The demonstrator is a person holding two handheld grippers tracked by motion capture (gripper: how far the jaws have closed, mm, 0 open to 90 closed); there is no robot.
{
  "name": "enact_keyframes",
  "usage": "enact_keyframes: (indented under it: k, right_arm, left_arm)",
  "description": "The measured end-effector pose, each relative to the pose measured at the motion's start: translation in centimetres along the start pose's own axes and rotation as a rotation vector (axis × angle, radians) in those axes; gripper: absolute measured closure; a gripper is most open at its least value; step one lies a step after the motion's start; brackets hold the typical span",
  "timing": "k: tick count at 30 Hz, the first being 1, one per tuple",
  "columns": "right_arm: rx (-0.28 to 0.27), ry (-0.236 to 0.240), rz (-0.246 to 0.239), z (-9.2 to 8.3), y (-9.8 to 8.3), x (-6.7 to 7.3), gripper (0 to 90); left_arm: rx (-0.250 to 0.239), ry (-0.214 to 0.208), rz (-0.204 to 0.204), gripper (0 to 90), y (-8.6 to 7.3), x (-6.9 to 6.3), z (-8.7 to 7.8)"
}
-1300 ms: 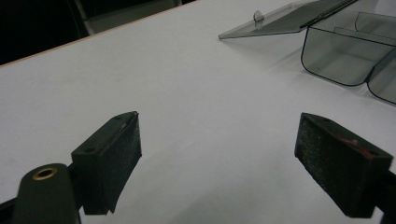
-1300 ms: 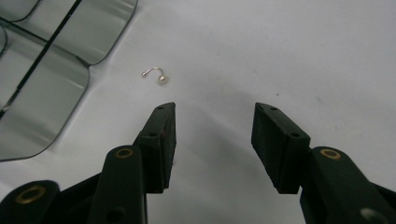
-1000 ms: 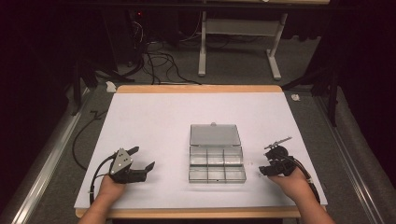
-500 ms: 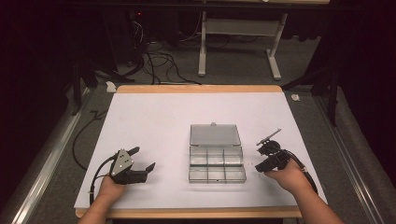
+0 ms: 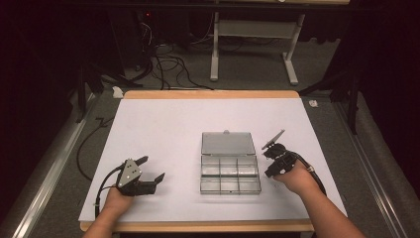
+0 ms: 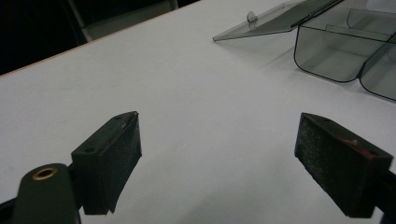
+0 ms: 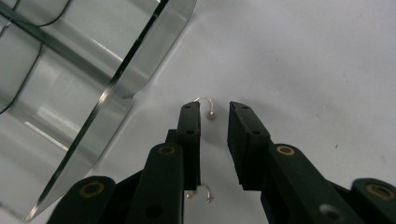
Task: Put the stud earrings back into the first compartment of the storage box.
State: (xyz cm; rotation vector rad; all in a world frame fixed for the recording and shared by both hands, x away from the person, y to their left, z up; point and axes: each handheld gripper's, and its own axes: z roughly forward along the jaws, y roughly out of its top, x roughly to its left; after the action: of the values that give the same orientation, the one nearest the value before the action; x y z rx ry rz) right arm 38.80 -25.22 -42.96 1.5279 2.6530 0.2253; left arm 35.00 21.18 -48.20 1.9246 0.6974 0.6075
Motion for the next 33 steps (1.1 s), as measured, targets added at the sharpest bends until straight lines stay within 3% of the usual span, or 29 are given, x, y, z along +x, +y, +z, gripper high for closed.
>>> enact_keyframes:
  k: [22, 25, 26, 27, 29, 30, 33]
  right_arm:
    - [0.06, -0.003, -0.018, 1.0, 1.3, 0.3, 86.7]
    - [0.066, -0.001, -0.026, 0.9, 1.4, 0.2, 86.8]
    - [0.073, 0.004, 0.006, 0.8, 1.4, 0.3, 86.8]
    - [0.063, 0.007, -0.023, 0.8, 1.4, 0.1, 86.8]
    - [0.06, 0.008, -0.023, 0.7, 1.3, 0.1, 86.7]
    - [0.062, 0.015, 0.003, 0.5, 1.2, 0.3, 86.7]
    - [0.042, 0.023, -0.008, -0.4, 1.0, 0.0, 86.7]
  left_arm:
    - [-0.003, 0.001, -0.001, 15.0, 0.0, 0.0, 0.0]
    - [-0.012, 0.007, 0.002, 15.0, -0.1, -0.1, -0.1]
    - [-0.014, 0.007, 0.004, 15.0, -0.1, -0.1, -0.1]
    - [-0.015, 0.007, 0.004, 15.0, -0.1, -0.1, -0.2]
    - [-0.014, 0.006, 0.004, 15.0, -0.1, -0.1, -0.1]
    - [-0.011, 0.006, 0.002, 15.0, 0.0, -0.1, -0.1]
    - [-0.003, 0.006, 0.001, 15.0, 0.0, 0.0, 0.0]
